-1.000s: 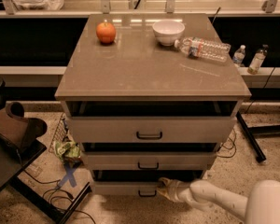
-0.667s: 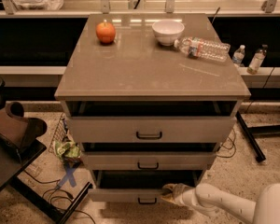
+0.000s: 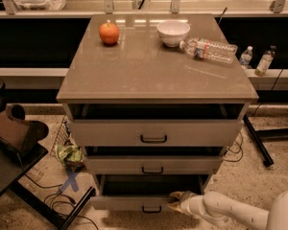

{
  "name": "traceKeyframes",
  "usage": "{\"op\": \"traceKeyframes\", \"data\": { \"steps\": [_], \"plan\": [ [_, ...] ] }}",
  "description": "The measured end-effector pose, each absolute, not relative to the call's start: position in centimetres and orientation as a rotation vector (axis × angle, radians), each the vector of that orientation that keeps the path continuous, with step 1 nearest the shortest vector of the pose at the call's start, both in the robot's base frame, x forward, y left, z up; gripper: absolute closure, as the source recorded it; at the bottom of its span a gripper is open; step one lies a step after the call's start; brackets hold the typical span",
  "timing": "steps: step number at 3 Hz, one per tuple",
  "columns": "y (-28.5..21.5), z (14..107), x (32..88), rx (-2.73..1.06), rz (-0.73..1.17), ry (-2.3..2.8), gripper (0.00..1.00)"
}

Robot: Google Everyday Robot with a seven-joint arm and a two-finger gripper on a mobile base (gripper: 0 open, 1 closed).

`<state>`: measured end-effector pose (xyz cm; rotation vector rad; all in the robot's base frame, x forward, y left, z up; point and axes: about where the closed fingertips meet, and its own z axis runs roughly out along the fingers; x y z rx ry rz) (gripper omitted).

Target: Open bottom drawer

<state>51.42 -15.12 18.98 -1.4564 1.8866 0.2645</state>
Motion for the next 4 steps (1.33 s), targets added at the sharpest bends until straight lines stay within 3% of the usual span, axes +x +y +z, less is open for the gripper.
{"op": "traceKeyframes", "data": {
  "steps": [4],
  "plan": [
    [-16.4,18.6,49.0,-1.459,0.281,1.933,1.00]
  ]
}}
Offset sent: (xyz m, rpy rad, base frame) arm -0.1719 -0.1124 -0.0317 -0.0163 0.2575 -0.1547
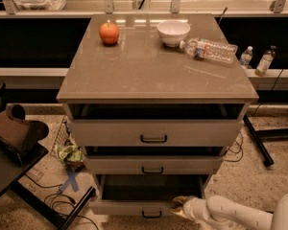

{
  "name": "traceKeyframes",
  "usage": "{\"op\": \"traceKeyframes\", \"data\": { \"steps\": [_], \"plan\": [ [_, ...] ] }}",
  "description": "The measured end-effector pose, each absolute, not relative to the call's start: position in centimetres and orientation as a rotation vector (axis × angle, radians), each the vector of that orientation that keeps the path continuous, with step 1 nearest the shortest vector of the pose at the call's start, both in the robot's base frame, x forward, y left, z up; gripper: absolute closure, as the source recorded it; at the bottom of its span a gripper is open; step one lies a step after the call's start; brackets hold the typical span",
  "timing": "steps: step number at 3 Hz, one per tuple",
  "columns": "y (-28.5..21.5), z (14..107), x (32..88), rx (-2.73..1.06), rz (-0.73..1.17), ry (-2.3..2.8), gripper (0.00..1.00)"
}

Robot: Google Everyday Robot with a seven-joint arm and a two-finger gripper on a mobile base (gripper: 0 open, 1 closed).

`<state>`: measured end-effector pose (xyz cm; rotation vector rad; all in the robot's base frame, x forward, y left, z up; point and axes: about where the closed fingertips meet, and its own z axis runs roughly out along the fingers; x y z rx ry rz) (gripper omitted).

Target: Open bottom drawer

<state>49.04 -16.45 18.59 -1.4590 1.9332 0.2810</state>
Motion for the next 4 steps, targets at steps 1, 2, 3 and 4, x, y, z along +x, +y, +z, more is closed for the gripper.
{"op": "traceKeyframes", "data": {
  "steps": [1,2,3,4],
  "plan": [
    [-17.3,18.6,47.5,-1.450,0.277,1.963,1.00],
    [-17.2,18.7,47.5,-1.450,0.277,1.963,1.00],
    [-17.9,18.8,46.2,-1.446,0.275,1.985,1.00],
    [-18.1,18.8,45.8,-1.444,0.276,1.992,1.00]
  ]
}}
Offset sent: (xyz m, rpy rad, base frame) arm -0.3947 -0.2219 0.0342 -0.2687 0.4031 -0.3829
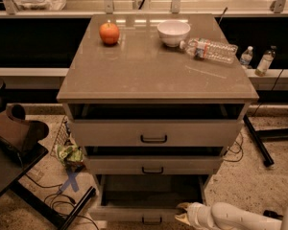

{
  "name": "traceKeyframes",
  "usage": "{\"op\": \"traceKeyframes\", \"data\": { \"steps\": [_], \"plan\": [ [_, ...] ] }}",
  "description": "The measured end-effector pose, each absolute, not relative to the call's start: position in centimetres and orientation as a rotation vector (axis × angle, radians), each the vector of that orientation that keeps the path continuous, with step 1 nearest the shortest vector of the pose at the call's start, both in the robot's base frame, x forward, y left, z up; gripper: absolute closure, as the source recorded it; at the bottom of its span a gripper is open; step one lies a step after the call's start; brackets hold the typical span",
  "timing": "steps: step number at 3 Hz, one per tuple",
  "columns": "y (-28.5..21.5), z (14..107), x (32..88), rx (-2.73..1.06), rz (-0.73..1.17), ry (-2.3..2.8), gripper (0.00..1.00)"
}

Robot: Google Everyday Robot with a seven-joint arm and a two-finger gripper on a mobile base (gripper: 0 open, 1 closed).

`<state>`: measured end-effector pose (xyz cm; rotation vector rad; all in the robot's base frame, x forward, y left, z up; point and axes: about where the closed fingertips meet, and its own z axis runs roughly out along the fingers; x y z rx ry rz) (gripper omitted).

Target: Open bottom drawer

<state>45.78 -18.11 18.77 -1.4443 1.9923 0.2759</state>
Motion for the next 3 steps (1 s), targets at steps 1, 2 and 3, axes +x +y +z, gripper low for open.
{"op": "traceKeyframes", "data": {
  "steps": [1,2,3],
  "plan": [
    [-18.5,18.8,44.8,-1.440,0.277,2.009,1.00],
    [-18.5,18.8,44.8,-1.440,0.277,2.010,1.00],
    [-19.4,18.9,42.9,-1.433,0.282,2.043,1.00]
  ]
}}
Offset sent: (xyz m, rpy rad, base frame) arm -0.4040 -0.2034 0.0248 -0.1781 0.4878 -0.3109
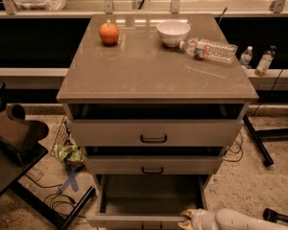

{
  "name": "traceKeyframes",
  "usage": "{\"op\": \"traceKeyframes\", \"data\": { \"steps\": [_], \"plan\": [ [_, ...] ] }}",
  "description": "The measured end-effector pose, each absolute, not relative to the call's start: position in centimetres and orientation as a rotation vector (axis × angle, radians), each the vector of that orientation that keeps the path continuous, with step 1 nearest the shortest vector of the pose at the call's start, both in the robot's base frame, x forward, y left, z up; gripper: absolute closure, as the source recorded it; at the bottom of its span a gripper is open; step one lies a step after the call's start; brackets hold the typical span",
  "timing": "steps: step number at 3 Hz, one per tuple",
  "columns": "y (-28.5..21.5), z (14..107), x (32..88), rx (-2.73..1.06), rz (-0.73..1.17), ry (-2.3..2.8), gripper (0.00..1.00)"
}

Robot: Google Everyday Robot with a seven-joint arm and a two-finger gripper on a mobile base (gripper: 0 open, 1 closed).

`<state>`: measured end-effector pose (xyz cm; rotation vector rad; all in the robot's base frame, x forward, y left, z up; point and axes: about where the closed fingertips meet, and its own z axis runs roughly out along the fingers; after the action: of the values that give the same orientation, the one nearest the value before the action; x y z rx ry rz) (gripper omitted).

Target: Open bottom drawer

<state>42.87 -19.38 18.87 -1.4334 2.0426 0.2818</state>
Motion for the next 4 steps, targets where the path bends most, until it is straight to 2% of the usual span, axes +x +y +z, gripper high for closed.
{"op": "traceKeyframes", "data": {
  "steps": [4],
  "plan": [
    [-21.1,20.3,43.5,-1.531,0.160,2.062,1.00]
  ]
}}
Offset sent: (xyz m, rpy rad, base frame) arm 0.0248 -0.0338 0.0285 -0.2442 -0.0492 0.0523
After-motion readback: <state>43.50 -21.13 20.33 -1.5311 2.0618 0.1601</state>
